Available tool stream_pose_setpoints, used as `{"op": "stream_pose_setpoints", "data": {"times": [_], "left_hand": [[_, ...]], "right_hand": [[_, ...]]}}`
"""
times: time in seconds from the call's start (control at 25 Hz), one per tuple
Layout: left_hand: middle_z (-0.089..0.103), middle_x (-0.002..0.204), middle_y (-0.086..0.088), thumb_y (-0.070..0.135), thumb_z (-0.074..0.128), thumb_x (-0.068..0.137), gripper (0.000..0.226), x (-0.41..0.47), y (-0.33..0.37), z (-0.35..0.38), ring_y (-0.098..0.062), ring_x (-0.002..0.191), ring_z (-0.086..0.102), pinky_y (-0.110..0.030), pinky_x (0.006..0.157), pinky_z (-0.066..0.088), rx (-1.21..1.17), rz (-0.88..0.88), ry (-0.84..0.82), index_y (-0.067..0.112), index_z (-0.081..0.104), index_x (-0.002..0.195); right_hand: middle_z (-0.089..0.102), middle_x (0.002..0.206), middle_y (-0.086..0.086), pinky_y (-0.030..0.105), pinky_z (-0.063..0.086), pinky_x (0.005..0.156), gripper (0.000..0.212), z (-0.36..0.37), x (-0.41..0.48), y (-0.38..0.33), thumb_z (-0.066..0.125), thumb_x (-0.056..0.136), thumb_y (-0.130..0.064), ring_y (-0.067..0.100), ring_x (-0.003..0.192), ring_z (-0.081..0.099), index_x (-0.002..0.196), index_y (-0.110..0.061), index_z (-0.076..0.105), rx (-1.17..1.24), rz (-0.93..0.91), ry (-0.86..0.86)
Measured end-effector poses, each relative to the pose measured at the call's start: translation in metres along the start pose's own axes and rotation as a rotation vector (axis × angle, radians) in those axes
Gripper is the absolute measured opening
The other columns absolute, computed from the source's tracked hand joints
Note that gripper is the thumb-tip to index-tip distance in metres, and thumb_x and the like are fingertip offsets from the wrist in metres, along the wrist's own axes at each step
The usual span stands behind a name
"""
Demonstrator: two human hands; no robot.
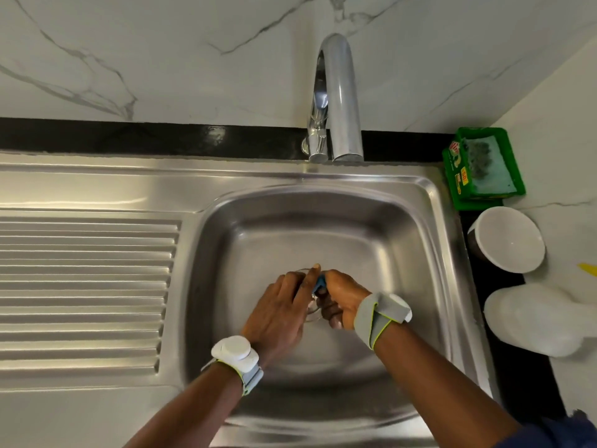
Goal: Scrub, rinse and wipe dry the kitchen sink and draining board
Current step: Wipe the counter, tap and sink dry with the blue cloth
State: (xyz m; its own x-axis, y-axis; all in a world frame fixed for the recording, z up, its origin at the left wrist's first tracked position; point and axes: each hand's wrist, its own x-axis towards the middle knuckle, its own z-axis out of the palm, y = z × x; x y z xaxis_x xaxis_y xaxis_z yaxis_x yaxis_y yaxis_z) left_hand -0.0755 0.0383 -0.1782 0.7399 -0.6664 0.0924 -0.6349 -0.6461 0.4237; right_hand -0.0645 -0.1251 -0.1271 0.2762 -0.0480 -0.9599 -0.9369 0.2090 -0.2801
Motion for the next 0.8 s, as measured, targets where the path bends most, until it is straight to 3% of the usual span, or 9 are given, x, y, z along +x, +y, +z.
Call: {"op": "stream_pose_setpoints", "data": {"times": [0.04,0.12,0.16,0.24,0.32,0.44,0.56,0.64,0.8], "left_hand": [[0.058,0.111,-0.011,0.018,0.068,0.091,0.061,0.005,-0.003,-0.002,-0.027,0.091,0.057,-0.038,0.071,0.051,0.056,0.026,0.031,0.004,0.049,0.147],[0.058,0.088,-0.009,0.028,0.059,0.094,0.029,0.017,-0.012,-0.01,-0.028,0.07,0.055,-0.038,0.06,0.043,0.153,0.131,0.075,0.007,0.065,0.114],[0.058,0.077,-0.006,0.031,0.054,0.095,0.022,0.023,-0.015,-0.017,-0.027,0.06,0.054,-0.035,0.055,0.041,0.165,0.171,0.084,0.011,0.063,0.094],[0.055,0.058,0.0,0.033,0.045,0.096,0.029,0.026,-0.009,-0.029,-0.024,0.045,0.05,-0.029,0.048,0.036,0.028,0.116,0.081,0.021,0.05,0.07],[0.047,0.048,0.003,0.032,0.039,0.098,0.041,0.031,0.013,-0.029,-0.019,0.042,0.043,-0.034,0.047,0.033,-0.324,-0.213,0.06,0.019,0.04,0.06],[0.049,0.052,0.0,0.029,0.042,0.092,0.041,0.041,0.047,-0.007,-0.016,0.054,0.043,-0.041,0.052,0.04,-1.035,-0.796,0.143,0.003,0.05,0.06],[0.041,0.051,-0.001,0.021,0.038,0.097,0.037,0.058,0.059,-0.004,-0.017,0.048,0.035,-0.023,0.045,0.026,-1.356,-1.269,0.117,0.011,0.053,0.066],[0.039,0.049,0.002,0.025,0.036,0.101,0.039,0.066,0.053,-0.006,-0.014,0.043,0.031,-0.019,0.049,0.021,-1.414,-1.434,-0.026,0.018,0.05,0.065],[0.032,0.051,0.003,0.034,0.034,0.103,0.044,0.067,0.031,0.001,-0.011,0.043,0.023,-0.019,0.049,0.017,-1.466,-1.514,-0.217,0.023,0.042,0.061]], "right_hand": [[0.026,0.047,-0.005,0.014,0.01,0.043,0.037,-0.001,-0.01,0.001,0.042,0.091,-0.029,0.009,0.036,0.014,0.056,-0.024,0.035,-0.008,0.029,-0.09],[0.024,0.049,-0.006,0.018,0.009,0.043,0.042,0.002,-0.021,0.005,0.039,0.095,-0.04,0.009,0.04,0.013,0.057,-0.026,0.035,-0.052,0.018,-0.146],[0.027,0.048,-0.006,0.02,0.012,0.042,0.047,0.005,-0.022,0.008,0.04,0.097,-0.046,0.011,0.041,0.017,0.055,-0.026,0.037,-0.101,-0.039,-0.098],[0.039,0.042,-0.008,0.026,0.029,0.047,0.058,0.013,-0.023,0.016,0.046,0.099,-0.046,0.014,0.043,0.034,0.047,-0.021,0.047,-0.233,-0.301,0.135],[0.044,0.038,-0.01,0.029,0.037,0.055,0.063,0.017,-0.021,0.019,0.049,0.102,-0.035,0.009,0.045,0.043,0.041,-0.022,0.052,-0.251,-0.595,0.352],[0.041,0.035,-0.013,0.018,0.03,0.049,0.067,0.016,-0.003,0.023,0.046,0.106,-0.025,0.005,0.038,0.04,0.039,-0.03,0.052,-0.198,-0.843,0.434],[0.036,0.036,-0.009,0.024,0.024,0.049,0.065,0.013,0.028,0.027,0.038,0.103,-0.038,0.014,0.04,0.036,0.039,-0.025,0.034,-0.373,-1.056,0.564],[0.042,0.038,-0.002,0.024,0.024,0.05,0.059,0.008,0.049,0.025,0.036,0.101,-0.039,0.019,0.037,0.039,0.044,-0.024,0.034,-0.522,-1.182,0.607],[0.054,0.044,0.004,0.023,0.026,0.052,0.06,-0.002,0.074,0.023,0.033,0.102,-0.041,0.027,0.042,0.051,0.048,-0.017,0.044,-0.81,-1.254,0.581]]}}
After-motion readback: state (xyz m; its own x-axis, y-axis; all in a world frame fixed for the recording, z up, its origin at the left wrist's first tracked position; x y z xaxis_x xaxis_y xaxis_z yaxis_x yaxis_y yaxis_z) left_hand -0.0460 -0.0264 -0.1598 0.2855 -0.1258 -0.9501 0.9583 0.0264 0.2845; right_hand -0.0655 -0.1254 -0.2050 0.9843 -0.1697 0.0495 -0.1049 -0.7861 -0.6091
